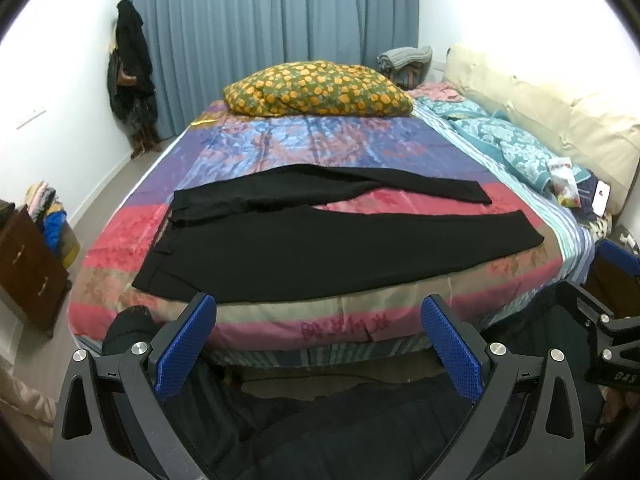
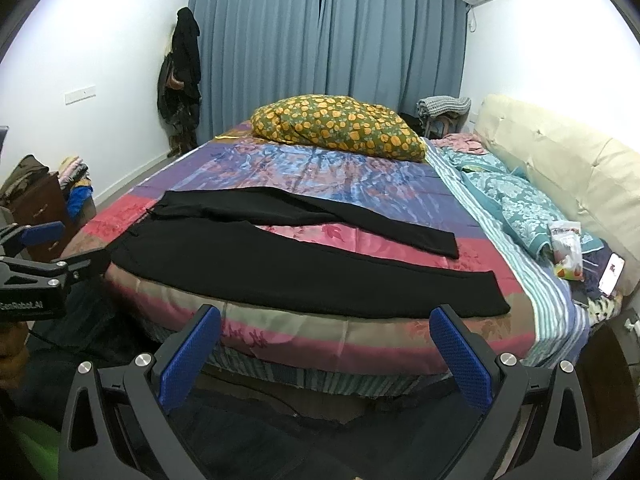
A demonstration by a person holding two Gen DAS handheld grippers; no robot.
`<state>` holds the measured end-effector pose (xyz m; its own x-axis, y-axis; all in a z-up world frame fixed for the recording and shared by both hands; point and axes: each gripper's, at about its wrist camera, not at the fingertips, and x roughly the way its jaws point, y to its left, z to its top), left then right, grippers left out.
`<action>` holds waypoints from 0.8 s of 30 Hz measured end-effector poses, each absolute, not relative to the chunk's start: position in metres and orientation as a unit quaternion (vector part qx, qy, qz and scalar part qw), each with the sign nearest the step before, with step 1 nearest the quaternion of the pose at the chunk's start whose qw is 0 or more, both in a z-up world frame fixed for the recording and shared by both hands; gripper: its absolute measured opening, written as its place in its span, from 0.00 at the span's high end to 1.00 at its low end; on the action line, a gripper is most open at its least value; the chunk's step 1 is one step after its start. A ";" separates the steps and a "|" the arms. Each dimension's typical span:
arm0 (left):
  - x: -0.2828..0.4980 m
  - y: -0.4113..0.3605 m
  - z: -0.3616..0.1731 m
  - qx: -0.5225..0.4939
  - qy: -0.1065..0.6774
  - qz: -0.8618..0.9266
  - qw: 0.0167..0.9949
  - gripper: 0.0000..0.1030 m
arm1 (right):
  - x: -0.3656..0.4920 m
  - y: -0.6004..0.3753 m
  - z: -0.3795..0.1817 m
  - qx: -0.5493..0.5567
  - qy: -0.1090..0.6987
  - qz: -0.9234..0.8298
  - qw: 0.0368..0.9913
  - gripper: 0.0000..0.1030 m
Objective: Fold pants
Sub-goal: 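Move both grippers forward over the black trousers on the quilt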
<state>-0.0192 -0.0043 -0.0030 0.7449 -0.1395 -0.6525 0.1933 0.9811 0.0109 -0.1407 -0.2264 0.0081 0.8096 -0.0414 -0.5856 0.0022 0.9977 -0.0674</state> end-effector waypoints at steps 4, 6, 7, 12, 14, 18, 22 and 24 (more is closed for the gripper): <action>-0.010 -0.008 0.010 0.072 0.305 -0.064 0.947 0.01 | -0.143 -0.229 0.019 -0.029 0.269 0.005 0.963 0.00; 0.002 -0.008 0.023 0.076 0.277 -0.050 0.956 0.01 | -0.145 -0.231 0.035 -0.044 0.193 0.009 0.980 0.00; 0.010 -0.009 0.029 0.069 0.270 -0.041 0.959 0.01 | -0.144 -0.232 0.040 -0.052 0.167 0.009 0.985 0.00; 0.034 -0.015 0.030 -0.006 0.285 -0.041 0.957 0.01 | -0.096 -0.238 0.022 -0.041 0.153 0.050 0.986 0.00; 0.039 -0.022 0.011 -0.011 0.307 -0.031 0.951 0.01 | -0.062 -0.240 -0.014 0.006 0.253 0.053 0.966 0.00; 0.049 -0.026 -0.026 0.034 0.358 -0.013 0.933 0.01 | -0.046 -0.236 -0.063 -0.016 0.308 0.052 0.950 0.00; 0.060 -0.023 -0.039 0.037 0.378 0.006 0.925 0.01 | -0.012 -0.273 -0.059 -0.109 0.265 0.026 0.958 0.00; 0.068 -0.022 -0.041 0.032 0.384 0.009 0.923 0.01 | 0.030 -0.316 -0.068 -0.151 0.276 0.006 0.949 0.00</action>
<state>0.0676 -0.0221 -0.0405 0.7044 0.0410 -0.7086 0.0076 0.9978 0.0653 0.0300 -0.3158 -0.0679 0.8473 -0.0724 -0.5262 -0.0943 0.9544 -0.2833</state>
